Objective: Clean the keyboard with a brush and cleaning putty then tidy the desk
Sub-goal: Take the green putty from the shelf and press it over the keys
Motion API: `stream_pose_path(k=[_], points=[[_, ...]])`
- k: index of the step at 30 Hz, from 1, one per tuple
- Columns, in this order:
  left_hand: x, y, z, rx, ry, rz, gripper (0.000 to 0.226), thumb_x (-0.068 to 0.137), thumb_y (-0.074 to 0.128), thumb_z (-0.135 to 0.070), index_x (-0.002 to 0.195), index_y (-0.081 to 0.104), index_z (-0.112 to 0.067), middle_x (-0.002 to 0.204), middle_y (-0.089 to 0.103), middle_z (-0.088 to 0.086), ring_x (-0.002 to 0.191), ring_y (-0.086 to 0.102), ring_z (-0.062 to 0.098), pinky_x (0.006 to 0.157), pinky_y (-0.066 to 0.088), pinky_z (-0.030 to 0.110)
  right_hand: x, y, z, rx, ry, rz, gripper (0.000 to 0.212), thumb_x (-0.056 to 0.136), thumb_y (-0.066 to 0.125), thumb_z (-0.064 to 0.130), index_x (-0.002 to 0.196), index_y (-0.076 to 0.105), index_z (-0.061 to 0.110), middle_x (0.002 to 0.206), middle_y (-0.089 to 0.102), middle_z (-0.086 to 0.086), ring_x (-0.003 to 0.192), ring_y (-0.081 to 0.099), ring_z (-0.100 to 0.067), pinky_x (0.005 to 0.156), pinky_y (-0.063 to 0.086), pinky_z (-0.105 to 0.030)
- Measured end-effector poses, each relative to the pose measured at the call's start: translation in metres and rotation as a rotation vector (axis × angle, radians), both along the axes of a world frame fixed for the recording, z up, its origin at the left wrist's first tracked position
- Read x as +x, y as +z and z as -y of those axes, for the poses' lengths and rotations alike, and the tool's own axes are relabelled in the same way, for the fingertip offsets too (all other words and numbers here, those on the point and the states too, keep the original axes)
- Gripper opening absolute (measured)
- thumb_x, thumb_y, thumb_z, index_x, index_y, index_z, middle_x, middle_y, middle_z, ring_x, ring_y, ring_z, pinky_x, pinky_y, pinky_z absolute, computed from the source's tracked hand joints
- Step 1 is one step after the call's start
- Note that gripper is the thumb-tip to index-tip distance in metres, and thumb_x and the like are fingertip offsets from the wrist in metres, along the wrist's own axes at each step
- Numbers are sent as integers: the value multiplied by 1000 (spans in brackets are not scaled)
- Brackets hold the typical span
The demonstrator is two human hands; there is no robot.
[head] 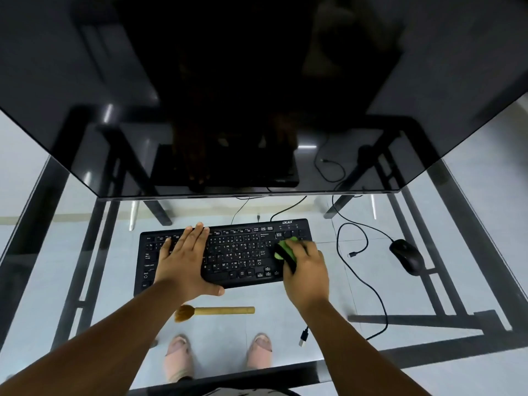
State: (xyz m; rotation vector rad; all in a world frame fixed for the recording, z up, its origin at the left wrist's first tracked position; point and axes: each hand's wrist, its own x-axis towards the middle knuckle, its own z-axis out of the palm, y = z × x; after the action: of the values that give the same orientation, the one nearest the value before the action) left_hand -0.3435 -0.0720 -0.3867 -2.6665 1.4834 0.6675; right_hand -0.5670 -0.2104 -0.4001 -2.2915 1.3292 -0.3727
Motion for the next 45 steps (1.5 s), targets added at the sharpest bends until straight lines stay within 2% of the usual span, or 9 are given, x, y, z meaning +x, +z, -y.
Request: stream_pose_path(k=[4, 9, 16, 19, 23, 30, 32, 38, 45], points=[[1, 0, -1, 2, -11, 0, 140, 50, 62, -84, 151, -16, -26, 160, -18, -10, 147, -15, 11, 120, -3, 47, 12, 3, 4, -29, 216, -61, 52, 81, 66, 19, 131, 56, 32, 129, 51, 7, 110, 52, -20, 86, 54, -34], [1, 0, -2, -1, -22, -3, 141, 51, 61, -85, 151, -18, -25, 158, -23, -10, 146, -18, 10, 120, -5, 47, 17, 6, 35, -18, -176, -29, 48, 87, 61, 16, 134, 53, 19, 126, 53, -7, 106, 50, -28, 92, 50, -40], [11, 0, -13, 8, -52, 6, 143, 50, 65, -81, 150, -21, -25, 157, -28, -9, 143, -24, 9, 120, -7, 44, 34, 9, 31, -1, 177, -76, 53, 85, 64, 16, 135, 51, 26, 127, 54, 4, 111, 47, -20, 98, 46, -31], [18, 1, -20, -6, 24, -7, 144, 48, 66, -82, 151, -18, -25, 157, -25, -10, 142, -24, 7, 119, -9, 43, 24, 9, 42, -22, 23, -84, 47, 86, 61, 16, 131, 55, 26, 123, 57, 3, 109, 50, -21, 88, 52, -34], [22, 1, -30, -46, 83, 8, 145, 45, 62, -86, 153, -11, -23, 160, -19, -7, 145, -19, 10, 120, -5, 44, 37, 11, 52, 1, -135, -87, 43, 86, 58, 13, 129, 58, 20, 120, 59, -4, 104, 52, -26, 91, 48, -35], [20, 1, -41, -82, 146, 23, 143, 46, 56, -90, 153, -8, -19, 162, -14, -3, 147, -17, 14, 120, -3, 42, 97, 25, 16, 43, 315, -104, 46, 87, 60, 15, 130, 56, 30, 122, 56, 7, 109, 47, -19, 100, 44, -36], [26, 2, -45, -68, 144, 8, 142, 48, 59, -88, 153, -9, -19, 161, -15, -3, 147, -16, 14, 119, -4, 42, 95, 23, 16, 39, 325, -125, 45, 87, 60, 16, 130, 56, 30, 122, 56, 8, 110, 47, -19, 99, 44, -35], [44, 2, -59, -38, 166, -4, 145, 48, 59, -89, 152, -12, -19, 160, -19, -3, 147, -16, 13, 120, -3, 44, 79, 17, 25, -12, -1, -129, 42, 87, 58, 15, 129, 58, 21, 122, 57, 0, 106, 49, -25, 92, 47, -34], [52, 5, -60, -51, 132, -23, 145, 46, 62, -86, 153, -10, -19, 162, -13, -4, 149, -8, 14, 121, 6, 40, 131, 21, -17, 21, 353, -134, 50, 88, 60, 16, 135, 52, 28, 125, 52, 7, 108, 46, -18, 103, 43, -35]])
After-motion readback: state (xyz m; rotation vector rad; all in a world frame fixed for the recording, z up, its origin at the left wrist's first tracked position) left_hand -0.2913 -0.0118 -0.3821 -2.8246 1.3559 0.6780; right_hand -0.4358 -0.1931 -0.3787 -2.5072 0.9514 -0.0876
